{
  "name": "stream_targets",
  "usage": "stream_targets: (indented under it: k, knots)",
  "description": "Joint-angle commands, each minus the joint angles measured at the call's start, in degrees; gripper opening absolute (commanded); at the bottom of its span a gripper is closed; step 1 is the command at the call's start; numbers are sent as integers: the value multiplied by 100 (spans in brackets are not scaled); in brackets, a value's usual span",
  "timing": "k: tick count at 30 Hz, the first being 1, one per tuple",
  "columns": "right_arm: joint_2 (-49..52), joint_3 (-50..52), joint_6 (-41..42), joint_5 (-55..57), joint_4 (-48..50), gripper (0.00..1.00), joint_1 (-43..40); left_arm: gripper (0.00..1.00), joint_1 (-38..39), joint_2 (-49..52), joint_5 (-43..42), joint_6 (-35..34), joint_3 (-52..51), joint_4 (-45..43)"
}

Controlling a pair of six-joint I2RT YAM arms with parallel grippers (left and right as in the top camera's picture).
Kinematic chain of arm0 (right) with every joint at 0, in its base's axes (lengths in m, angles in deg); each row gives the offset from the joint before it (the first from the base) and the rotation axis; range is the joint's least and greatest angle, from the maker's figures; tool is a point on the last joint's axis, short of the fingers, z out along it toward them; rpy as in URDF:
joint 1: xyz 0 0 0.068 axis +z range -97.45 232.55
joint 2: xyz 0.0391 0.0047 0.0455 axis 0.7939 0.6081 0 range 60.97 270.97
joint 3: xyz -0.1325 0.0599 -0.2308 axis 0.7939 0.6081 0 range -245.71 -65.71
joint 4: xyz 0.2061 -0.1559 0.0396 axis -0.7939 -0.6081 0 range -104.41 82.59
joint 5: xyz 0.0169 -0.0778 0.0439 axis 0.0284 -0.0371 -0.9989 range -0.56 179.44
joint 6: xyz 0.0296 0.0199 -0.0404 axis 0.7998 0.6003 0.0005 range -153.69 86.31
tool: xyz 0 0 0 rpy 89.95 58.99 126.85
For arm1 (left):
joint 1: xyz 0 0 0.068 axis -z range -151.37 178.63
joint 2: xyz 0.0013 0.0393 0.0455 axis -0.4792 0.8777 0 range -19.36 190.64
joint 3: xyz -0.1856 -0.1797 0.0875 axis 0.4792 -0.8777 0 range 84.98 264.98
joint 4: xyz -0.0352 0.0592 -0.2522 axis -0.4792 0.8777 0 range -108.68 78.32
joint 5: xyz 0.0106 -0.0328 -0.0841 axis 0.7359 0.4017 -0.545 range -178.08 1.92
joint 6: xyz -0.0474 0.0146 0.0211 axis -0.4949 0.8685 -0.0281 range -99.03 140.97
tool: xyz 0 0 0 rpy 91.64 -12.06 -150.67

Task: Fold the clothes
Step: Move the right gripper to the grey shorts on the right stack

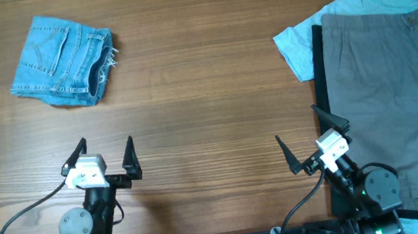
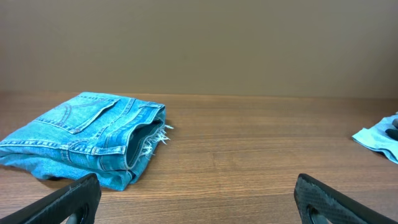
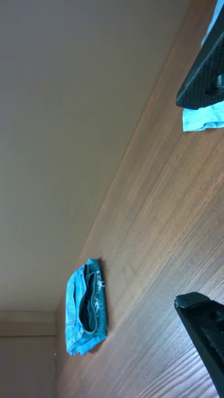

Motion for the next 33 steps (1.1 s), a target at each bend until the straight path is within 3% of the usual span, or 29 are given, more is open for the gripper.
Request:
stream_targets:
  k: [1,33]
  knots:
    - [-50,7,63,-52,11,100,-35,100,26,-46,74,-13,-7,46]
    - [-50,-7,332,-55,129,100,-35,100,26,-42,57,-17,-7,-57]
